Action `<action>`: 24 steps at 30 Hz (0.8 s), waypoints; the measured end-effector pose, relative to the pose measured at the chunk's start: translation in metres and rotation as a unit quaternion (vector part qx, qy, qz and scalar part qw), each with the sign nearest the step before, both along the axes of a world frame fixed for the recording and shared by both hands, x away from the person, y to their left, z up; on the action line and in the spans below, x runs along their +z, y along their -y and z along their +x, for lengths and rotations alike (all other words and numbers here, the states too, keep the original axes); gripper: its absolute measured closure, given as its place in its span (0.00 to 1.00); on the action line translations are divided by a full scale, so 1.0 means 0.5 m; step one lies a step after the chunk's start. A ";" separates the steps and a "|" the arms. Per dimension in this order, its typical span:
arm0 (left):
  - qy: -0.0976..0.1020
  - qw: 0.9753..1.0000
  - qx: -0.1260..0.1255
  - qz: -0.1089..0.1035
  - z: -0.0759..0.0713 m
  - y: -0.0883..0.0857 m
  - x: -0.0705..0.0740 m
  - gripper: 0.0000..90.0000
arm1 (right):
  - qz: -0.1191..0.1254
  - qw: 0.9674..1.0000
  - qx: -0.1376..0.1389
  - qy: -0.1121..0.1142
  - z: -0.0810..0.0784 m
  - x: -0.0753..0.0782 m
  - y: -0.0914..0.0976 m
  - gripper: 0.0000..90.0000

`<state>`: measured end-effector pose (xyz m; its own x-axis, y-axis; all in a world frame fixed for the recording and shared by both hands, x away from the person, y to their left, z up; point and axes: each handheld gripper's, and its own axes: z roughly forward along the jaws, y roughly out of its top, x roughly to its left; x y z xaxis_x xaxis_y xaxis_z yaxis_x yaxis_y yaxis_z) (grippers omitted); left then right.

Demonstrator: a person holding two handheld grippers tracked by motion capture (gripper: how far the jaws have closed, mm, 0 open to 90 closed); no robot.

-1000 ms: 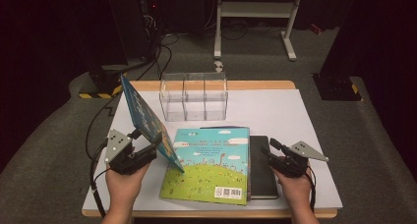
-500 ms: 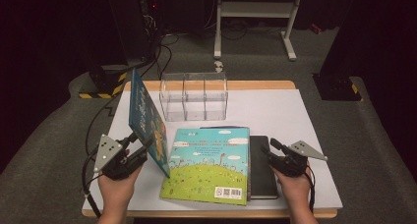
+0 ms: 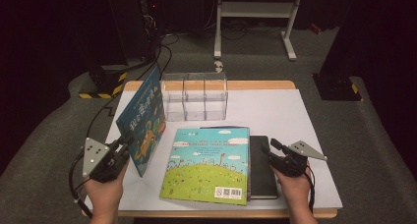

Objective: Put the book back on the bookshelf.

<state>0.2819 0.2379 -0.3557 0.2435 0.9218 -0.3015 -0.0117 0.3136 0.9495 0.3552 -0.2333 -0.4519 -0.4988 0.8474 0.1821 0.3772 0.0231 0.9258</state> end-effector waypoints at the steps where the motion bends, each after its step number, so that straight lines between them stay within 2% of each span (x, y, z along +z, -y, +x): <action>1: 0.000 1.000 -0.004 0.003 -0.002 -0.007 -0.003 0.91 | -0.001 1.000 -0.001 -0.001 0.000 -0.001 0.001 0.56; 10: -0.001 1.000 -0.016 0.008 -0.023 -0.026 -0.021 0.91 | 0.001 1.000 -0.001 -0.016 0.007 -0.014 0.000 0.56; 18: -0.003 1.000 -0.026 -0.009 -0.028 -0.027 -0.022 0.89 | 0.000 1.000 0.003 -0.017 0.005 -0.018 -0.006 0.55; 24: -0.008 1.000 -0.019 -0.015 -0.025 -0.036 -0.021 0.89 | 0.001 1.000 0.005 -0.021 0.006 -0.020 -0.006 0.55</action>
<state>0.2696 0.2557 -0.3662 0.2735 0.9024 -0.3331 0.0153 0.3421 0.9395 0.3582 -0.2303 -0.4620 -0.5000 0.8416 0.2042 0.4147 0.0257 0.9096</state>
